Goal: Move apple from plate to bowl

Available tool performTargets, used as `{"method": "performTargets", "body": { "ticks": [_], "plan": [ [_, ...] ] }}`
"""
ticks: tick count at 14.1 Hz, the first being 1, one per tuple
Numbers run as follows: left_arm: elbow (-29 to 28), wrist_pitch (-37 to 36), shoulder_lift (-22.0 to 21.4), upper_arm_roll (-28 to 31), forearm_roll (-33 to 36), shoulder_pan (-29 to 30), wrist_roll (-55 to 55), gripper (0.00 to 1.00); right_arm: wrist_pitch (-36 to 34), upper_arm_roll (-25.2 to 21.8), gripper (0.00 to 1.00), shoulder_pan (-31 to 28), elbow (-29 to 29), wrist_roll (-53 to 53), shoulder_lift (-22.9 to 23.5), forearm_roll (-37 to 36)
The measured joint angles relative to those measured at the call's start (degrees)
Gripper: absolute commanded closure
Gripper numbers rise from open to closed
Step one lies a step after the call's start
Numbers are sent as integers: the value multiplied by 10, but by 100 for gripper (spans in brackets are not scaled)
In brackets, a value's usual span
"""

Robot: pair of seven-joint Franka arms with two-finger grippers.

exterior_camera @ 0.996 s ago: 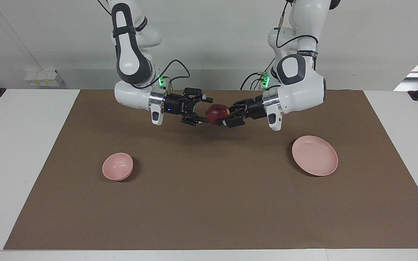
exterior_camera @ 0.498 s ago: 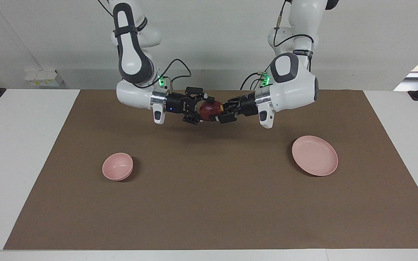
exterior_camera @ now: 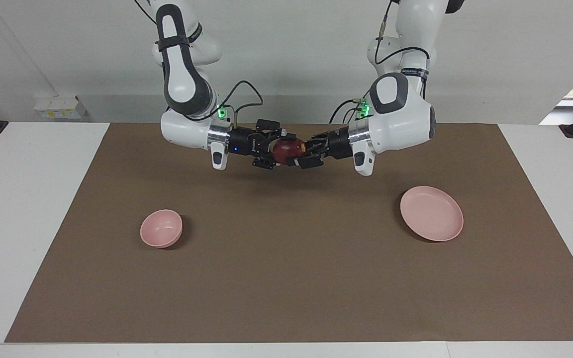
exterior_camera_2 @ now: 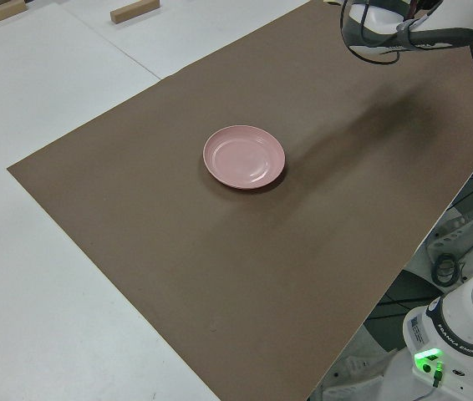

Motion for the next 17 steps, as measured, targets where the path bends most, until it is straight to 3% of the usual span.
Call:
{"method": "performTargets", "body": {
  "ticks": [6,10,11,12,13,17],
  "plan": [
    [0,-5,0,1,0,0,-6,100,-3,0,57,-2,0,4,-1,-8],
    [-1,-6,3,-5,1,-2,-8,100,-12,0,59,-15,4,7,-6,-70],
    [-1,-6,3,-6,1,-2,-9,91,-15,0,59,-18,4,7,-6,-74],
    [-1,-6,4,-7,1,-3,-9,6,-16,0,59,-18,4,7,-6,-77],
    [-1,-6,4,-7,4,-3,-9,0,-16,0,58,-18,4,7,-6,-79],
    [0,-20,1,-1,38,-2,-11,0,-5,-5,59,-37,1,6,-4,-126]
  ]
}}
